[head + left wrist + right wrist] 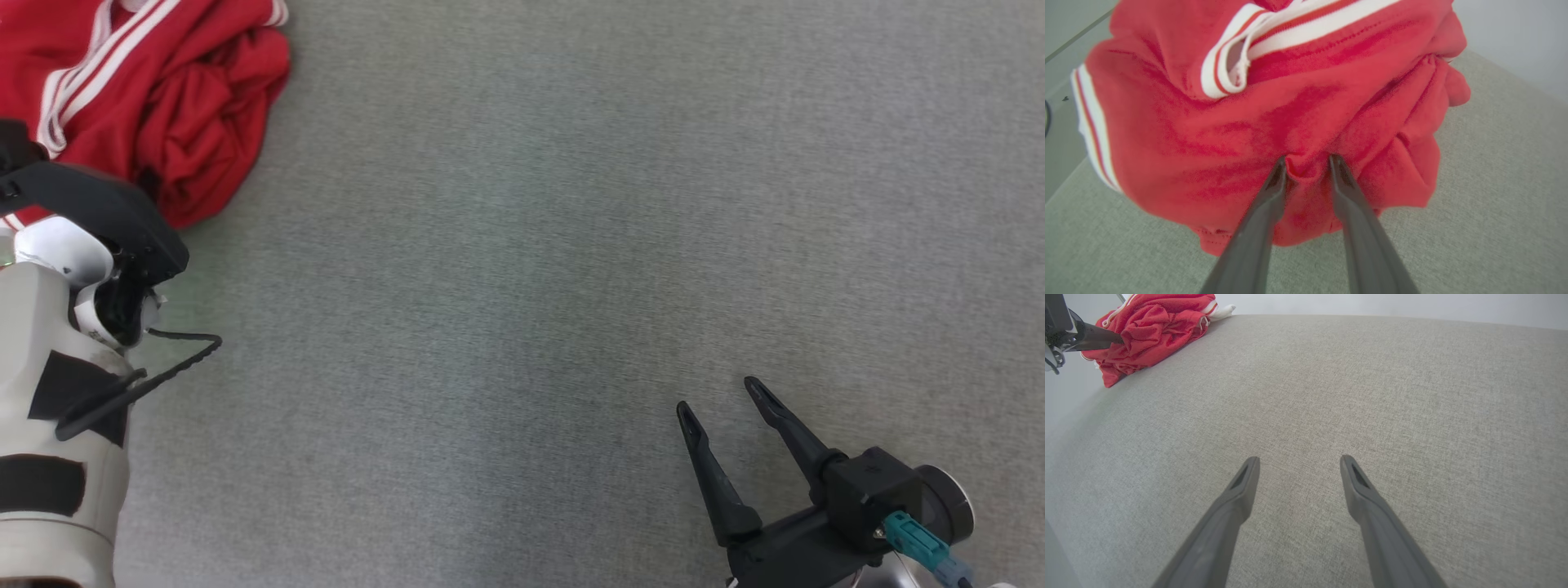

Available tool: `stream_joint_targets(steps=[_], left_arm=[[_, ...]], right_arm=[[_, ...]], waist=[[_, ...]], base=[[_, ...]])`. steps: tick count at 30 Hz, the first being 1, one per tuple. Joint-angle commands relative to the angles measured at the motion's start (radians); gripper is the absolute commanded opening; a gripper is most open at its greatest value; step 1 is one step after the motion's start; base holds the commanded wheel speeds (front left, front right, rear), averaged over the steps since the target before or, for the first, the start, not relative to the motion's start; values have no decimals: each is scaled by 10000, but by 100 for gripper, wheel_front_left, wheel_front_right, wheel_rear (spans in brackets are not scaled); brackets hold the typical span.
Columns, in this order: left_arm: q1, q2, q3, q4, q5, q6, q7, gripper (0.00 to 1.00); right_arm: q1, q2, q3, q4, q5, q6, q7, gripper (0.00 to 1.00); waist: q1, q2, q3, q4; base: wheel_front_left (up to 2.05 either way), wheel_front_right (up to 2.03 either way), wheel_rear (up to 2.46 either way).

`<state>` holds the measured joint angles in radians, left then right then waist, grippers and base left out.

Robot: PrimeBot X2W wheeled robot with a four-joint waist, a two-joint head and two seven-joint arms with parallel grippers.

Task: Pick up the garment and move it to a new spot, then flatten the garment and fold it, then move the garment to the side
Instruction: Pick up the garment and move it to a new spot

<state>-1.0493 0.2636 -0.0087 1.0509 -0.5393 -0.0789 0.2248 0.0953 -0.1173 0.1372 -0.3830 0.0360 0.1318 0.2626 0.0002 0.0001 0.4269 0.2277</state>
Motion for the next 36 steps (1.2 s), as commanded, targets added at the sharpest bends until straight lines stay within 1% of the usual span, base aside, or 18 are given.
stream_joint_targets(steps=[1,3,7,10,15,22,26,29,33,36], left_arm=[[-115,96,-42,126,91,18,36,0],[-219,176,-87,289,122,55,151,0],[-467,570,-220,493,221,37,450,0],[-705,888,-333,396,330,-15,606,0],[-1270,1316,-738,-254,642,-169,742,0],[-2079,1761,-1326,-1406,1056,-326,1075,0],[-2480,1719,-1758,-2184,1185,-424,1405,0],[-2680,1511,-2099,-2774,1099,-466,1555,0],[-2989,1088,-2480,-3636,650,-530,1671,0],[-3020,836,-2941,-4354,286,-505,1696,0]], right_arm=[[-123,88,30,75,61,-21,-103,100],[-191,138,54,208,98,-21,-193,100],[-506,299,236,765,332,-21,-549,100],[-686,428,397,1256,540,-21,-850,100],[-823,606,478,2154,912,-21,-1468,100],[-820,684,496,3299,1619,-21,-2379,100],[-768,687,464,3811,2028,-21,-2800,100],[-773,687,406,4133,2229,-21,-3045,100],[-809,684,347,4401,2366,-21,-3264,100],[-874,686,294,4490,2414,-21,-3353,100]], waist=[[-2,-1,112,-278],[-2,-1,48,-320],[-2,-1,-433,-426],[-2,-1,-942,-484],[-2,-1,-1925,-543],[-2,-1,-3339,-921],[-2,-1,-3967,-1174],[-2,-1,-4334,-1426],[-2,-1,-4564,-1844],[-2,-1,-4612,-2224]], base=[[0,0,0],[0,0,0],[0,0,0],[0,0,0],[0,0,0],[0,0,0],[0,0,0],[0,0,0],[0,0,0],[0,0,0]])
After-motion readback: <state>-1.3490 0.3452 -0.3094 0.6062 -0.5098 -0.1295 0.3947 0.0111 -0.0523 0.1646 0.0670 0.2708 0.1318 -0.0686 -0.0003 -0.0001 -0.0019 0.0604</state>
